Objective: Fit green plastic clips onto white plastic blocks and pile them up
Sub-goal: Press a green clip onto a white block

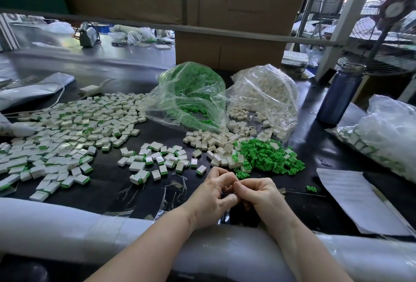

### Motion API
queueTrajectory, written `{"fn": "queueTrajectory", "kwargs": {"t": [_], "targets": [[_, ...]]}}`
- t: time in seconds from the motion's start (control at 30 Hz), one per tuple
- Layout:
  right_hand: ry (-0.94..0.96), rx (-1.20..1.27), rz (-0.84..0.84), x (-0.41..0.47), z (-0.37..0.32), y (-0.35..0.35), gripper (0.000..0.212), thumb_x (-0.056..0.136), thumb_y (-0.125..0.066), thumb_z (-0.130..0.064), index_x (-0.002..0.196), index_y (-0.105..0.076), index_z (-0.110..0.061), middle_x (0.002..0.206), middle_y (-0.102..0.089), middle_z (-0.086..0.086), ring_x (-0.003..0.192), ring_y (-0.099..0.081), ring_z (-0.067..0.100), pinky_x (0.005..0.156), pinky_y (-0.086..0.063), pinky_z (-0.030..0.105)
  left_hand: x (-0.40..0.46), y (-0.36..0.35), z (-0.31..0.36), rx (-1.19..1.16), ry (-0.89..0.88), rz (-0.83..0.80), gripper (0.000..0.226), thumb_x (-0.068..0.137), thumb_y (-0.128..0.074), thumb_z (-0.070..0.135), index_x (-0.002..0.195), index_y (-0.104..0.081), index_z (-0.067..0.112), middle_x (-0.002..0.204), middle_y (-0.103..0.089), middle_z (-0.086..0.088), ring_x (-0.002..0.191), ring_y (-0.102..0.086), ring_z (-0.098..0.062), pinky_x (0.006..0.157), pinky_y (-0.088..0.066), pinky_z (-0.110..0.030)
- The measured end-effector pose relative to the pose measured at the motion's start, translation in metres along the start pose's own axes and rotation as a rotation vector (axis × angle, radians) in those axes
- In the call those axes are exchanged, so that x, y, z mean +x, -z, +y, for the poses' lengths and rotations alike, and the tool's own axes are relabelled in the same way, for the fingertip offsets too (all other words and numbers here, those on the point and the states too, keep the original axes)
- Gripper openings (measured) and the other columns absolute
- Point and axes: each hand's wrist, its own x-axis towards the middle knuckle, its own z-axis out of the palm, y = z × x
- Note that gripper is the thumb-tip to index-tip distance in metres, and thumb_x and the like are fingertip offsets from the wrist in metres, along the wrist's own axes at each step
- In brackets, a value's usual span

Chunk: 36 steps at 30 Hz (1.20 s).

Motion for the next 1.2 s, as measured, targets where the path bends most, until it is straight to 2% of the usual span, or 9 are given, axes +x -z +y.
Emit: {"fn": "queueTrajectory", "kwargs": {"t": [0.17, 0.23, 0.3, 0.4, 0.6, 1.0, 1.2], "targets": [[0.007, 0.014, -0.009, 0.0, 0.0011, 0.0006, 0.018, 0.083, -0.063, -0.012, 0.076, -0.074, 0.0, 0.053, -0.051, 0.008, 0.046, -0.04, 0.009, 0.043, -0.032, 0.017, -0.0006, 0.0001, 0.001, 0.0, 0.001, -0.004, 0.019, 0.085, -0.055, 0.008, 0.084, -0.053, 0.026, 0.107, -0.038, 0.001, 0.095, -0.049, -0.014, 0.084, -0.044, -0.019], [0.026, 0.025, -0.023, 0.0001, 0.001, 0.0001, 0.02, 0.078, -0.064, -0.019, 0.076, -0.074, -0.001, 0.055, -0.051, 0.01, 0.049, -0.042, 0.009, 0.046, -0.033, 0.018, -0.0005, 0.0002, 0.0011, -0.003, -0.002, 0.01, 0.019, 0.084, -0.055, 0.005, 0.084, -0.053, 0.024, 0.107, -0.039, -0.001, 0.095, -0.048, -0.013, 0.087, -0.044, -0.023], [0.04, 0.042, -0.044, 0.0004, 0.0006, -0.0007, 0.026, 0.072, -0.064, -0.026, 0.076, -0.074, -0.002, 0.052, -0.052, 0.004, 0.048, -0.042, 0.007, 0.047, -0.034, 0.015, -0.0004, 0.0004, 0.0018, -0.019, 0.001, 0.021, 0.02, 0.084, -0.054, 0.004, 0.082, -0.053, 0.023, 0.107, -0.039, -0.002, 0.095, -0.047, -0.013, 0.089, -0.046, -0.026], [0.031, 0.029, -0.045, 0.0005, 0.0001, -0.0001, 0.03, 0.068, -0.065, -0.029, 0.075, -0.073, -0.001, 0.054, -0.051, 0.007, 0.047, -0.042, 0.007, 0.045, -0.034, 0.015, -0.0003, 0.0007, 0.002, -0.004, 0.001, 0.009, 0.023, 0.084, -0.055, 0.005, 0.079, -0.051, 0.027, 0.105, -0.038, 0.001, 0.096, -0.046, -0.011, 0.089, -0.043, -0.023], [0.012, 0.051, -0.043, -0.0001, 0.0013, 0.0017, 0.018, 0.082, -0.062, -0.009, 0.077, -0.071, 0.006, 0.05, -0.054, 0.004, 0.042, -0.044, 0.004, 0.041, -0.035, 0.014, -0.0014, 0.0005, 0.0019, 0.001, 0.004, -0.014, 0.029, 0.084, -0.056, 0.006, 0.077, -0.05, 0.034, 0.108, -0.039, 0.001, 0.101, -0.048, -0.016, 0.093, -0.045, -0.031], [0.005, 0.084, -0.034, 0.0001, 0.0014, 0.0009, 0.018, 0.081, -0.062, -0.007, 0.075, -0.07, 0.008, 0.046, -0.055, 0.002, 0.04, -0.046, 0.003, 0.04, -0.035, 0.012, -0.0008, 0.0005, 0.0009, 0.023, 0.012, -0.028, 0.024, 0.084, -0.056, 0.009, 0.08, -0.051, 0.031, 0.105, -0.039, 0.002, 0.098, -0.049, -0.02, 0.091, -0.045, -0.033], [0.015, 0.052, -0.024, 0.0003, 0.0003, -0.0011, 0.034, 0.068, -0.065, -0.028, 0.076, -0.071, 0.004, 0.057, -0.051, 0.01, 0.05, -0.041, 0.009, 0.047, -0.033, 0.017, -0.0006, 0.0012, 0.0009, 0.0, 0.007, -0.008, 0.028, 0.084, -0.056, 0.007, 0.076, -0.05, 0.033, 0.101, -0.038, 0.005, 0.094, -0.046, -0.012, 0.091, -0.044, -0.029]]}}
